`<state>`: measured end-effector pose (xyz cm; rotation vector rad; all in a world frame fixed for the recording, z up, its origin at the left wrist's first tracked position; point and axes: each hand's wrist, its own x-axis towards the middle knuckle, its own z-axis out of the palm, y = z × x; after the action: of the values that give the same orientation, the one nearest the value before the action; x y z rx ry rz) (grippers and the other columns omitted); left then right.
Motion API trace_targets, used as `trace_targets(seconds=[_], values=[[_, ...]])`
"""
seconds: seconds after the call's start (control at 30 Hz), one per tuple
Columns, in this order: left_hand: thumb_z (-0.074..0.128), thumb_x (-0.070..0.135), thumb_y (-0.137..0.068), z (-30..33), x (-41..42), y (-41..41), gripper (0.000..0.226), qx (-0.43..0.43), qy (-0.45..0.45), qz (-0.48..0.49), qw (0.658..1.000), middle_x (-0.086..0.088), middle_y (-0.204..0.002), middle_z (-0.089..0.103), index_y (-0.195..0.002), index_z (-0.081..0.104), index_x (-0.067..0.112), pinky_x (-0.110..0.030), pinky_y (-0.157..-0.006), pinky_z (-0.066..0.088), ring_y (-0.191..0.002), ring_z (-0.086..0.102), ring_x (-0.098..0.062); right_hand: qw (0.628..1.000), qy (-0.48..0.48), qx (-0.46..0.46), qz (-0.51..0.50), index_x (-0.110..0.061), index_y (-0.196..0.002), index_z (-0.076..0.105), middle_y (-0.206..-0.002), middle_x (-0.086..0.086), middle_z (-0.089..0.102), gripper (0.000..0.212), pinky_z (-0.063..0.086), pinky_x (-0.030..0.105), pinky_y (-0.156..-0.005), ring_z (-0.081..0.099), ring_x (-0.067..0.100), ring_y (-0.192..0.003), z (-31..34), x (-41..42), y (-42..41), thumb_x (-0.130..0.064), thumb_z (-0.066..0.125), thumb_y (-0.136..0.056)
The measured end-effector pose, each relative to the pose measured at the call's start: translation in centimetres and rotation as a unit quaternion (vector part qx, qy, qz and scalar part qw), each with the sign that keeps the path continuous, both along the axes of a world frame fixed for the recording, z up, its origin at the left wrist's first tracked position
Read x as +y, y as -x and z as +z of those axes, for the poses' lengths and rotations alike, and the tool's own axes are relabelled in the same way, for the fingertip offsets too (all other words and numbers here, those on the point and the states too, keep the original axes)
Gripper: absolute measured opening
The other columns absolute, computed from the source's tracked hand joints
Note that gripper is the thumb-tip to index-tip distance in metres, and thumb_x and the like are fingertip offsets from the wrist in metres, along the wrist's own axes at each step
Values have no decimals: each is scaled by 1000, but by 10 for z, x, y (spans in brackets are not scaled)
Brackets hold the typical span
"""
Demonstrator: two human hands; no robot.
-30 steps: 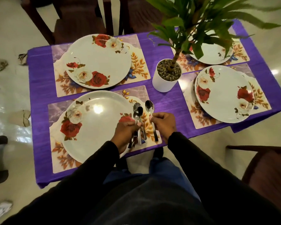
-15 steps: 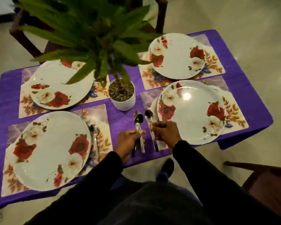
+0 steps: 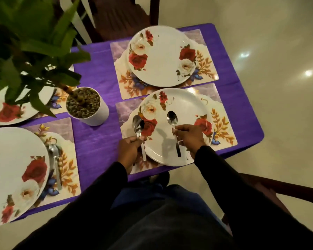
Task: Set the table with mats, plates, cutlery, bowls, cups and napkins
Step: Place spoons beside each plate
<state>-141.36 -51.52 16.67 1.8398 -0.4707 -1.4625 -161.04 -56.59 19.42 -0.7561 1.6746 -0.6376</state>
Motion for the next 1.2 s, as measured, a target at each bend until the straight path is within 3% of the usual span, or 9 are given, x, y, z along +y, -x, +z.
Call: trace_targets(seconds=[0.17, 0.37, 0.47, 0.63, 0.8, 0.9, 1.0, 1.1, 1.2], values=[[65, 12, -97, 1, -23, 30, 14, 19, 2, -28, 999, -6, -87, 77, -91, 78, 11, -34, -68, 61, -80, 71, -22, 999, -12, 18, 25, -9, -87, 74, -78, 8, 70, 4, 47, 26, -56, 57, 17, -66, -2, -15, 32, -12, 75, -84], [65, 19, -98, 6, -31, 59, 16, -114, 38, -75, 990, -5, -90, 75, -98, 80, 13, -24, -74, 54, -81, 67, -18, 1000, -5, 23, 14, -9, -84, 74, -72, 10, 72, 2, 50, 27, -53, 66, 25, -60, -2, -49, 79, -10, 73, -84], [66, 20, -97, 5, -35, 71, 14, -148, 37, -21, 988, -1, -87, 75, -94, 79, 17, -28, -80, 51, -84, 67, -18, 999, -4, 44, 31, -11, -77, 73, -62, 6, 67, 11, 47, 25, -48, 59, 17, -51, -6, -68, 104, -7, 68, -86], [64, 17, -99, -7, -38, 111, 17, -108, 16, 25, 994, -9, -85, 72, -90, 78, 17, -34, -76, 51, -79, 63, -20, 994, 4, 91, 57, -16, -68, 70, -70, 4, 68, 16, 52, 35, -68, 61, 17, -68, -24, -94, 146, -6, 71, -81], [62, 18, -100, -16, -38, 137, 24, -112, 13, 63, 992, -7, -86, 72, -81, 76, 22, -30, -73, 49, -80, 62, -19, 981, -15, 160, 110, -13, -77, 74, -75, -1, 69, 11, 44, 20, -58, 60, 9, -71, -37, -89, 171, -10, 65, -83], [62, 19, -99, -11, -34, 136, 20, -170, 25, 40, 984, -5, -87, 74, -87, 78, 20, -23, -74, 48, -83, 65, -19, 968, -13, 194, 160, -13, -74, 68, -68, -4, 61, 17, 36, 18, -52, 53, 5, -65, -41, -84, 174, -10, 61, -89], [61, 23, -98, -8, -30, 125, 19, -250, 17, 38, 967, -4, -88, 74, -93, 79, 18, -29, -77, 50, -88, 68, -22, 956, -11, 219, 196, -14, -76, 70, -72, -3, 62, 16, 42, 21, -61, 55, 7, -67, -41, -87, 172, -12, 63, -91], [58, 32, -99, -8, -23, 111, 23, -352, 6, 25, 936, -1, -93, 74, -97, 79, 22, -43, -84, 55, -88, 67, -23, 957, -18, 201, 207, -8, -72, 70, -70, 6, 69, 19, 60, 36, -67, 66, 20, -66, -44, -89, 171, -11, 66, -90], [56, 33, -100, -8, -19, 106, 26, -385, 2, 13, 923, 2, -91, 75, -99, 79, 20, -50, -89, 54, -85, 67, -19, 957, -12, 204, 206, -9, -72, 70, -72, 13, 71, 19, 62, 47, -70, 71, 28, -71, -46, -87, 172, -11, 66, -90]])
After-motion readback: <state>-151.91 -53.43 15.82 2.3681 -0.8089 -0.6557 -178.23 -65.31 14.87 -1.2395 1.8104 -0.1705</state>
